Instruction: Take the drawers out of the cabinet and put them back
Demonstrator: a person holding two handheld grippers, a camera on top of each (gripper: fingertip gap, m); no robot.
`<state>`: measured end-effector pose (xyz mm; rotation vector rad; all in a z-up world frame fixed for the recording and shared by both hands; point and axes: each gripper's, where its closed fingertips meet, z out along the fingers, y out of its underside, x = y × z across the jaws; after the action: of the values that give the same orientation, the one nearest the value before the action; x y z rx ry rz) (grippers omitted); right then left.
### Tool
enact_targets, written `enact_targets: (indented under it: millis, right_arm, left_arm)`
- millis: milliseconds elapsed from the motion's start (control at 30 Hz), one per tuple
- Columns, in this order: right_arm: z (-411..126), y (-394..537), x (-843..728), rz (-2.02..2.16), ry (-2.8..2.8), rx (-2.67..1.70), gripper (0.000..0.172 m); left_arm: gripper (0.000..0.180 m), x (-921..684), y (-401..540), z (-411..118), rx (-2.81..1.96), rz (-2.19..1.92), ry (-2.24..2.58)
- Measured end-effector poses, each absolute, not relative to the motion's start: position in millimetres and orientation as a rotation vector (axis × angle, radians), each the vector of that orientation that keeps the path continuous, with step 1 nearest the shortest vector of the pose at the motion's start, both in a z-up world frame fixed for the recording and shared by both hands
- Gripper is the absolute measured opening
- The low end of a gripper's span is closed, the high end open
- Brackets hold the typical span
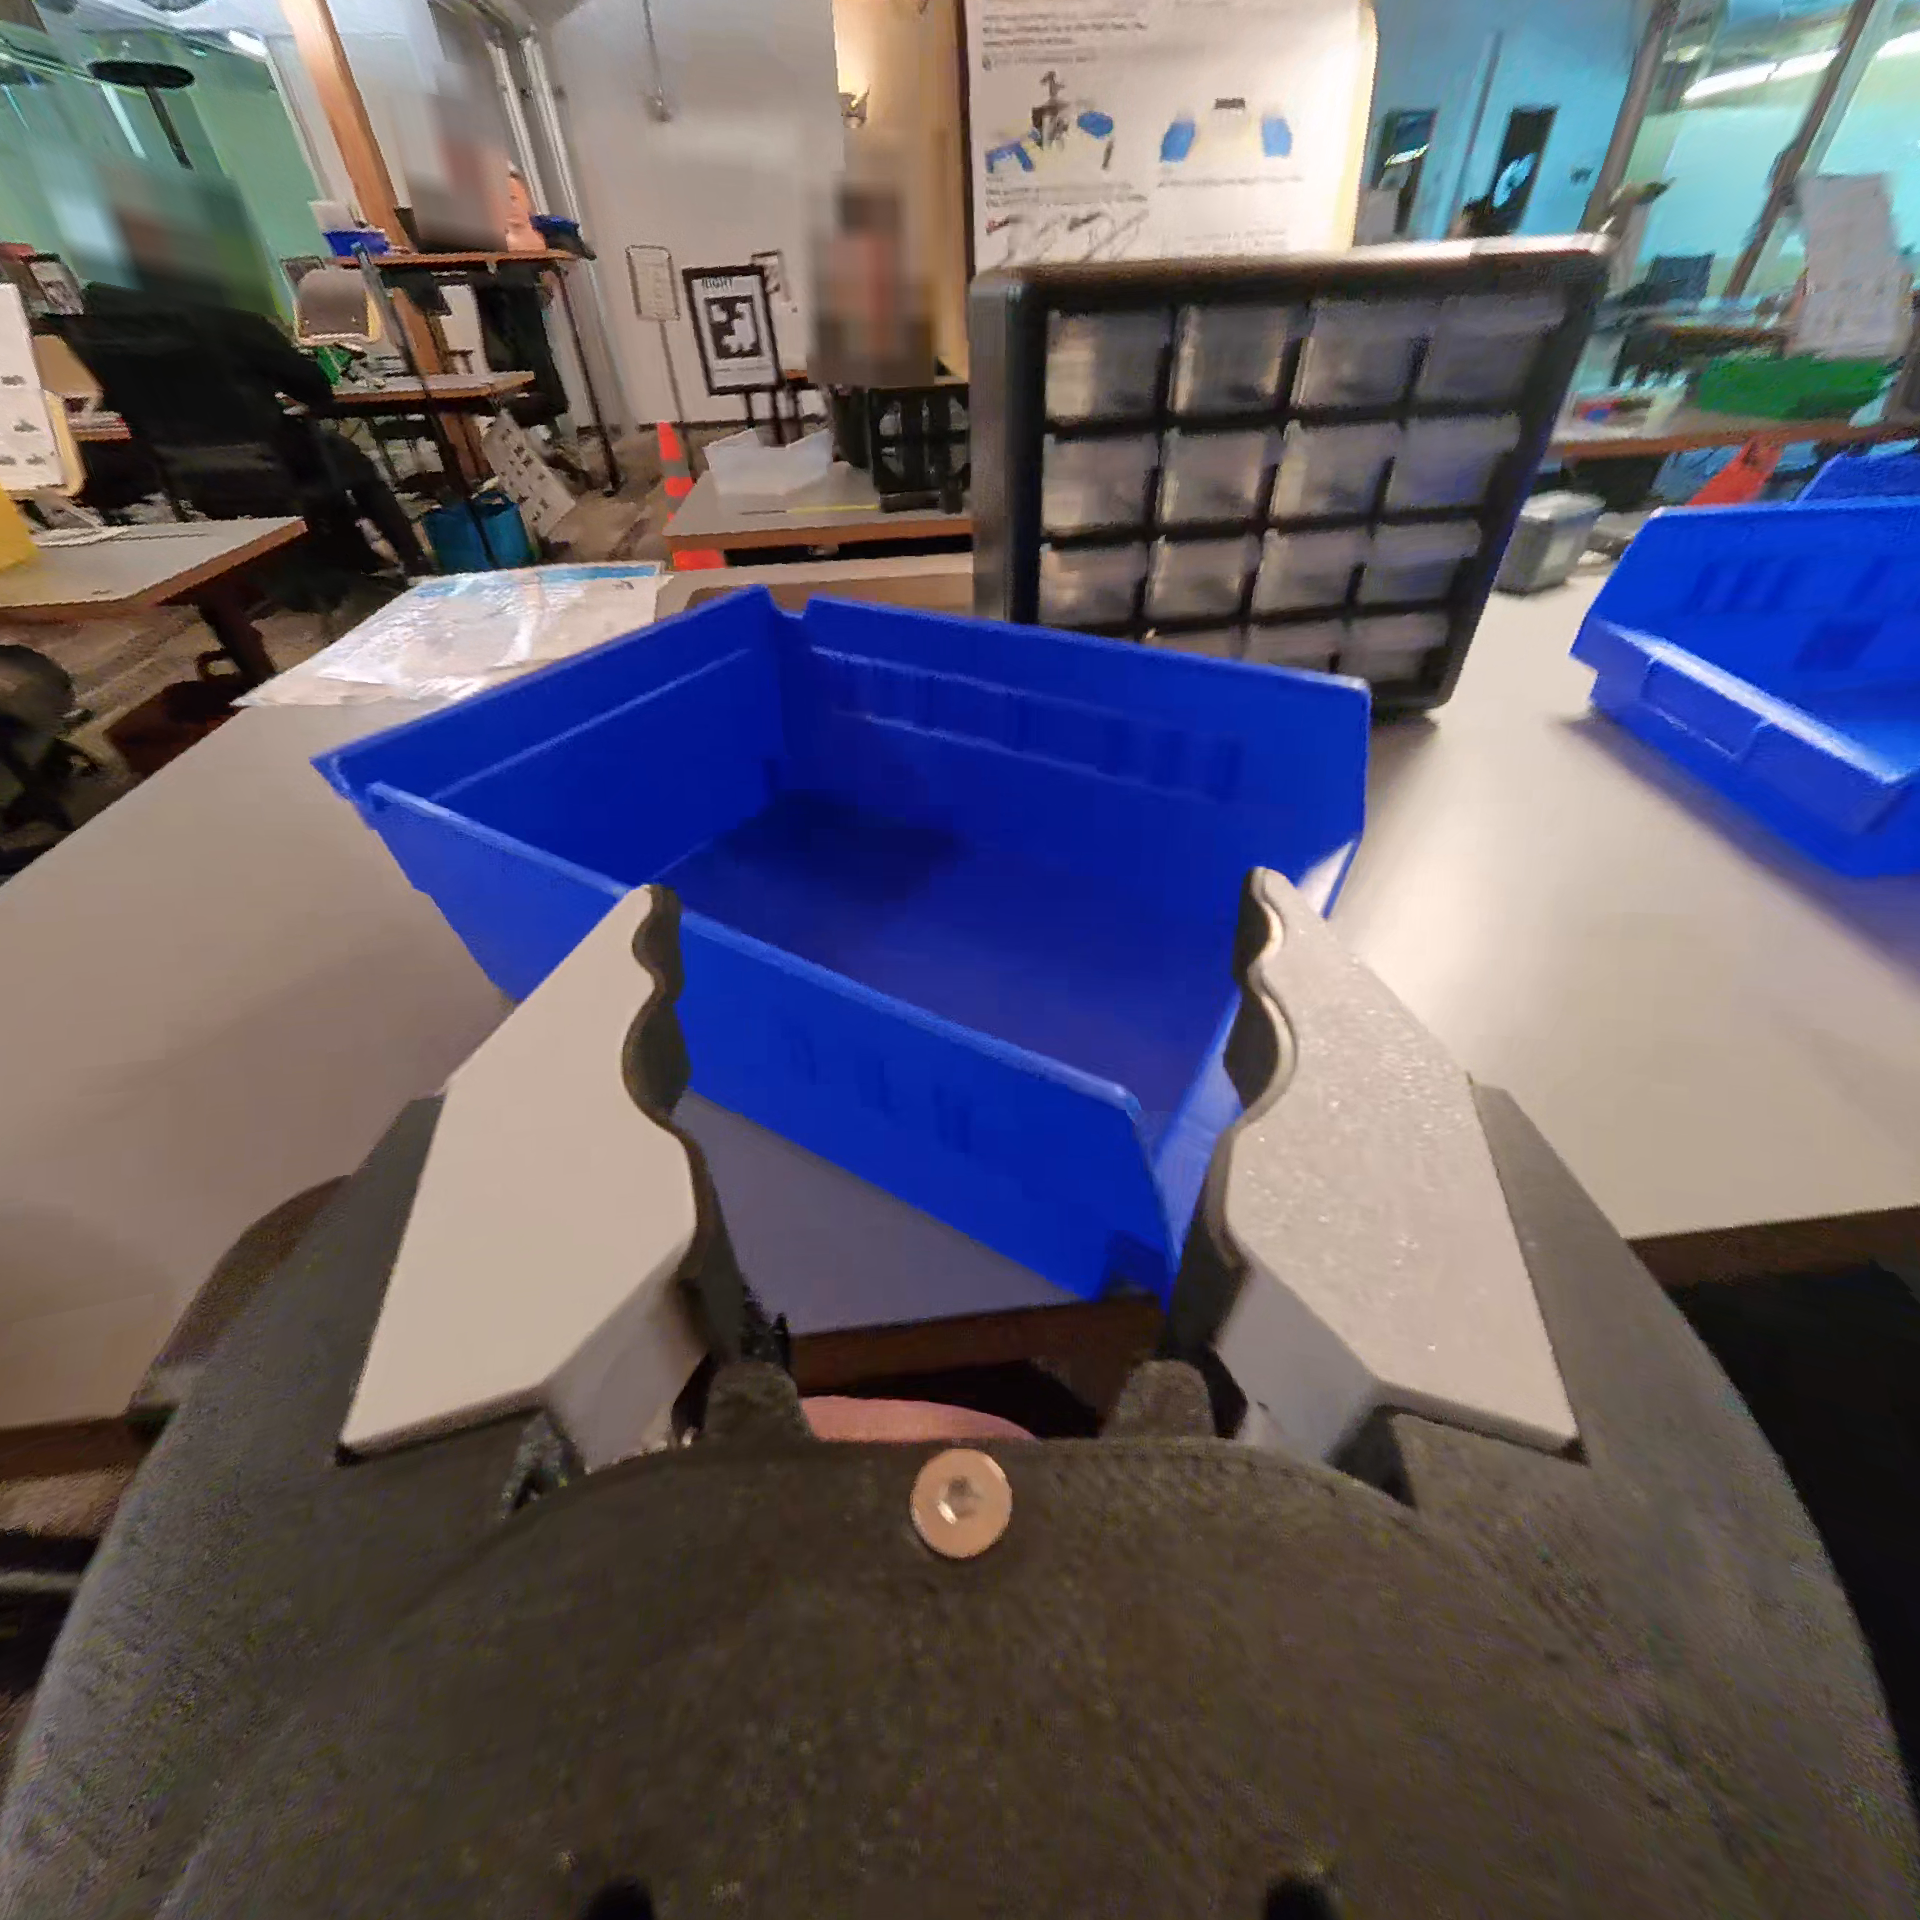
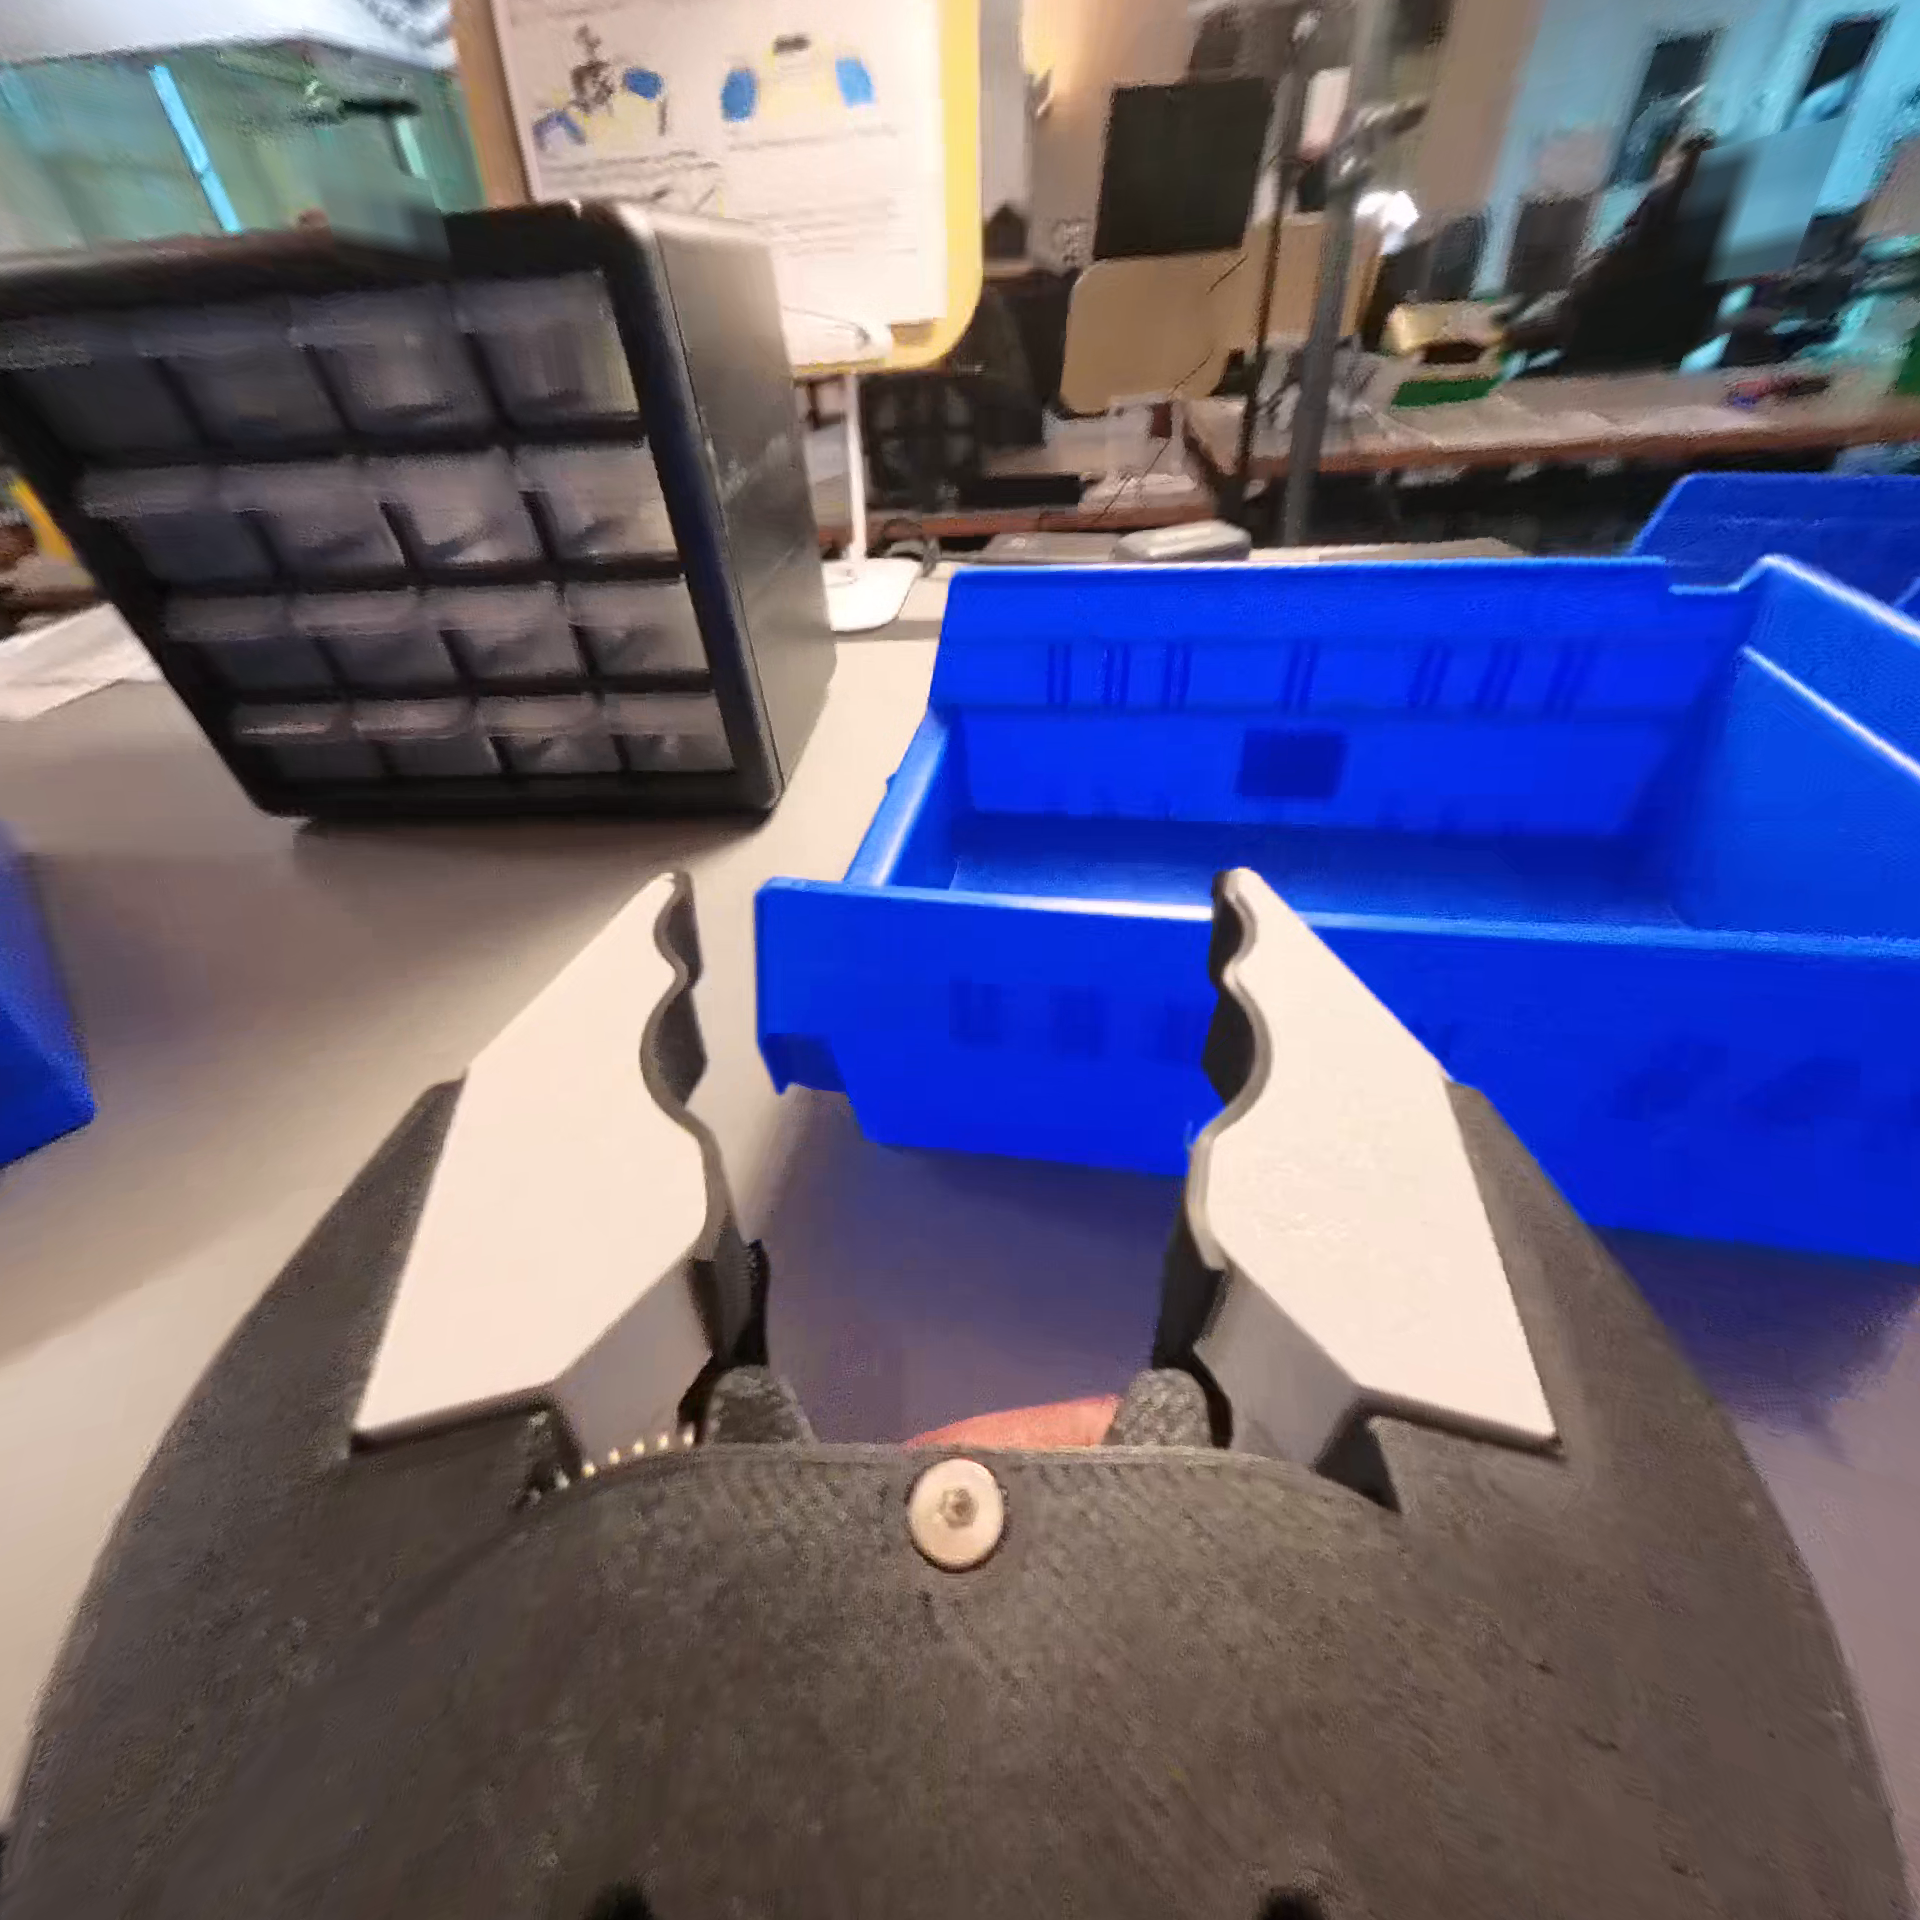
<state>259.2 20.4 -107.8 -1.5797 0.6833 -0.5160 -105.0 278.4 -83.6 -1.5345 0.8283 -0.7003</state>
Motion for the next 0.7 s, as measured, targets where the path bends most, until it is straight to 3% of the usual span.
enact_targets:
  millis: [333, 400, 567, 700]
  right_arm:
    - [-122.2, 40.7, 256.0, -0.802, 0.81, -1.616, 0.122]
    - [-122.5, 31.8, 267.7, -0.872, 0.848, -1.611, 0.118]
    - [-127.2, -4.4, 278.9, -0.92, 0.86, -1.644, 0.112]
    - [-132.1, -57.0, 290.0, -0.913, 0.946, -1.64, 0.084]
  left_arm:
    - [0.105, -101.8, 278.7, -146.6, -1.662, -0.564, 0.782]
    - [0.108, -102.5, 285.1, -155.0, -1.669, -0.575, 0.761]
    - [0.094, -124.9, 313.9, -153.3, -1.665, -0.542, 0.668]
    - [0.079, -146.8, 336.5, -145.8, -1.684, -0.543, 0.609]
